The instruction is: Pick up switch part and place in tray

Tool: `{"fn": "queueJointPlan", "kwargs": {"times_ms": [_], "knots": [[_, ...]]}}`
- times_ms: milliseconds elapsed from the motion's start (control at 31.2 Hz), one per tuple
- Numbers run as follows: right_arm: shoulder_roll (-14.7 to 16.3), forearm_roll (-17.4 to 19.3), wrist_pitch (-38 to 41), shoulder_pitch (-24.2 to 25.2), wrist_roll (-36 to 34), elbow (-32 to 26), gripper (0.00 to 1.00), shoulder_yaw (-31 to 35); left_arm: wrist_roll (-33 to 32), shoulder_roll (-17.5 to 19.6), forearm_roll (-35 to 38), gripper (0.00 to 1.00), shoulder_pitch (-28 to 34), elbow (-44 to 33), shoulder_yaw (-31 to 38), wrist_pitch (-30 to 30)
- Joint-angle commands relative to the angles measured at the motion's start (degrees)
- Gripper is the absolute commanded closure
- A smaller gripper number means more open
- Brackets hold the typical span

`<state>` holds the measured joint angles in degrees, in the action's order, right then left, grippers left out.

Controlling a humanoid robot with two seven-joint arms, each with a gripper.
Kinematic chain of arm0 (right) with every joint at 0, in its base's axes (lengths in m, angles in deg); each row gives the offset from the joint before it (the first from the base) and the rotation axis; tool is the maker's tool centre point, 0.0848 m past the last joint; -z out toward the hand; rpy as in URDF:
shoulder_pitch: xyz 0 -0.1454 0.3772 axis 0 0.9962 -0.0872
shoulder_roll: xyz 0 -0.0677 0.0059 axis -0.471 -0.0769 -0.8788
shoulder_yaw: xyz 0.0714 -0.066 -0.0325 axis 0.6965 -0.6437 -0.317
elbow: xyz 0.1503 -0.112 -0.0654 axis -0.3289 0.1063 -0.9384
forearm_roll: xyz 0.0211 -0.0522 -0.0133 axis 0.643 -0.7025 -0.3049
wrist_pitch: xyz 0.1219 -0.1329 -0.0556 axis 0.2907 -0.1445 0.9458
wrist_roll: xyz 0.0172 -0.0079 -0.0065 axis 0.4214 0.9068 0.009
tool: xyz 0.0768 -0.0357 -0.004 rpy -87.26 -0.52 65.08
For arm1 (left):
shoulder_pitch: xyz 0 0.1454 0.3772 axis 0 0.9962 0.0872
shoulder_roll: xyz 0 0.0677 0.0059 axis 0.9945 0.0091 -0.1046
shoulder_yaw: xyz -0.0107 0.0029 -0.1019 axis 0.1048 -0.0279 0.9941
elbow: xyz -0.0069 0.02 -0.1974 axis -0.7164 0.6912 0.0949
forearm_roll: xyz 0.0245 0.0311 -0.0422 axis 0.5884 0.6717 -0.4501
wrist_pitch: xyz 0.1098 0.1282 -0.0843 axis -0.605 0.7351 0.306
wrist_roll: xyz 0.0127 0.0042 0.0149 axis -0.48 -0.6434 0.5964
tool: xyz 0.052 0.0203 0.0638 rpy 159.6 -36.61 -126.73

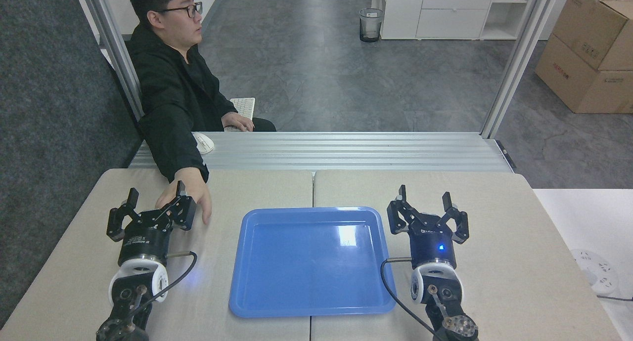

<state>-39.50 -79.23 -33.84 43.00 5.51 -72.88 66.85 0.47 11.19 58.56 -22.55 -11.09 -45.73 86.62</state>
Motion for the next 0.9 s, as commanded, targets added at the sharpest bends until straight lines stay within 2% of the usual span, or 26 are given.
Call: {"fn": "queueJointPlan", "kwargs": {"times_ms": [0, 288, 544, 864], "knots": [[-0.03, 0.00, -0.03, 0.00, 0.14, -0.02, 0.00, 0.00, -0.02, 0.01, 0.09, 0.01, 0.18, 1.99, -1.14, -0.24], [-0.03, 0.00, -0.03, 0.00, 0.14, -0.02, 0.00, 0.00, -0.20, 0.10, 0.18, 0.01, 1.59, 1.99, -1.23, -1.47], [-0.03, 0.00, -0.03, 0.00, 0.14, -0.02, 0.00, 0.00, -0.20, 0.71, 0.09, 0.01, 1.59, 1.91, -0.70, -4.90], [-0.03, 0.00, -0.03, 0.00, 0.13, -0.02, 0.00, 0.00, -0.20, 0.62, -0.26, 0.01, 2.55, 1.82, -0.35, -4.99]]}}
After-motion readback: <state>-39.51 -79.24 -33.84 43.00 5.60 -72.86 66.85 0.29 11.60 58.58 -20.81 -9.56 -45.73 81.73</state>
